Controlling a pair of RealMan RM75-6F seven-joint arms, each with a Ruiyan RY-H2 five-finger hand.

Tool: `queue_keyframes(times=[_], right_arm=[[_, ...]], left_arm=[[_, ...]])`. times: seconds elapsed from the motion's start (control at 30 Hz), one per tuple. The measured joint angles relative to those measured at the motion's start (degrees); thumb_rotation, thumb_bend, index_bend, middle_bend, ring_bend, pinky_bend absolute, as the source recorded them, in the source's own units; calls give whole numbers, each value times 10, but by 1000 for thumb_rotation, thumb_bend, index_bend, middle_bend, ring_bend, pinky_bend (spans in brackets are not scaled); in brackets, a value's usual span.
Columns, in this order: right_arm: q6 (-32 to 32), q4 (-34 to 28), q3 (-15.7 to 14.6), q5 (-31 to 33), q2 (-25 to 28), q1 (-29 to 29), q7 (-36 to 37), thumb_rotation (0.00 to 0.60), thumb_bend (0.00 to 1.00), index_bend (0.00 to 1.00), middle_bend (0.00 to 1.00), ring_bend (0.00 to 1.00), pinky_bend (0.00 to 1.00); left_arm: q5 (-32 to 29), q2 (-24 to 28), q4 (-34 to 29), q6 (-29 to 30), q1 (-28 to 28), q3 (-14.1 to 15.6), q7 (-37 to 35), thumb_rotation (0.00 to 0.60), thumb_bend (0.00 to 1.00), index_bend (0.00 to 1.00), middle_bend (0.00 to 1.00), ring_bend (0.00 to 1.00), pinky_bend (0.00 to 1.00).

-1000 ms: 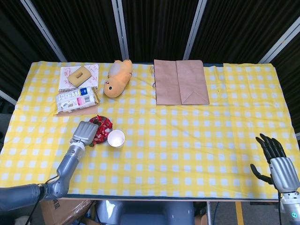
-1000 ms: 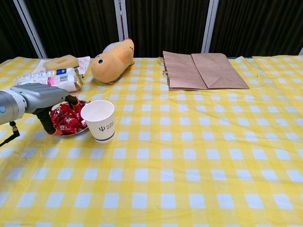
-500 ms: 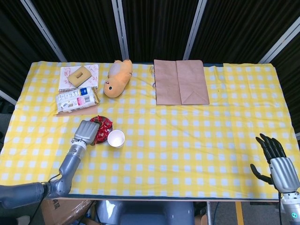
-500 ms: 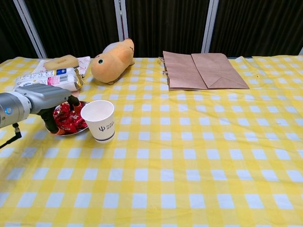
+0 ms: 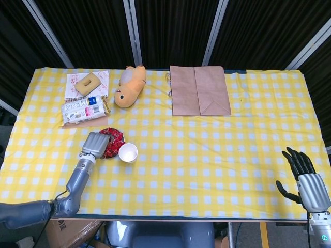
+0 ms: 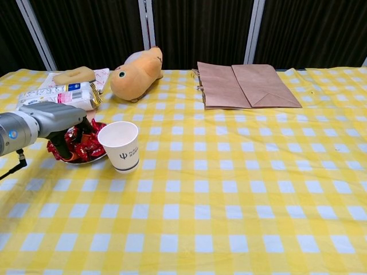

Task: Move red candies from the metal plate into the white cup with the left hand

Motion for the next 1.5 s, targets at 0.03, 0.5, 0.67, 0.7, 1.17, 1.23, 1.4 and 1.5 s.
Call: queue_keyframes(times=[0.03, 0.5, 0.67, 0.7, 1.17, 1.23, 1.4, 1.5], right_arm=[[0, 0, 0, 0, 0, 0, 0, 600, 424, 0, 0, 0, 0], [3, 0, 0, -1, -1, -1, 1, 600, 424, 0, 0, 0, 0], [3, 1, 1, -1, -2, -1, 1, 600, 424, 0, 0, 0, 0], [4, 1, 1, -1, -2, -1, 1, 600, 423, 0, 0, 0, 0], [6, 1, 1, -2, -2, -1, 1, 600, 424, 0, 0, 0, 0], [6, 1, 1, -1, -2, -1, 0, 600, 423, 0, 0, 0, 0], [5, 1, 1, -1, -2, -1, -2, 600, 423, 0, 0, 0, 0], [7, 0, 1, -2, -3, -1, -3, 600, 424, 0, 0, 0, 0]], left_arm=[[1, 0, 1, 1, 0, 0, 0, 600, 379, 508, 508, 980, 925], [22, -7, 14, 17, -1, -4, -14, 600, 417, 564, 568, 980, 925], [26, -5, 14, 20, -1, -7, -17, 600, 417, 576, 582, 980, 925], [26, -4, 13, 20, -1, -7, -17, 600, 417, 577, 583, 980, 925], [44, 44, -37, 36, 13, 3, -19, 600, 417, 592, 605, 980, 925], [45, 50, -43, 38, 15, 3, -20, 600, 417, 592, 606, 980, 925], [54, 71, -64, 46, 18, 2, -24, 600, 417, 593, 608, 980, 925], [61, 80, -75, 50, 19, 1, -26, 600, 417, 594, 609, 980, 925]])
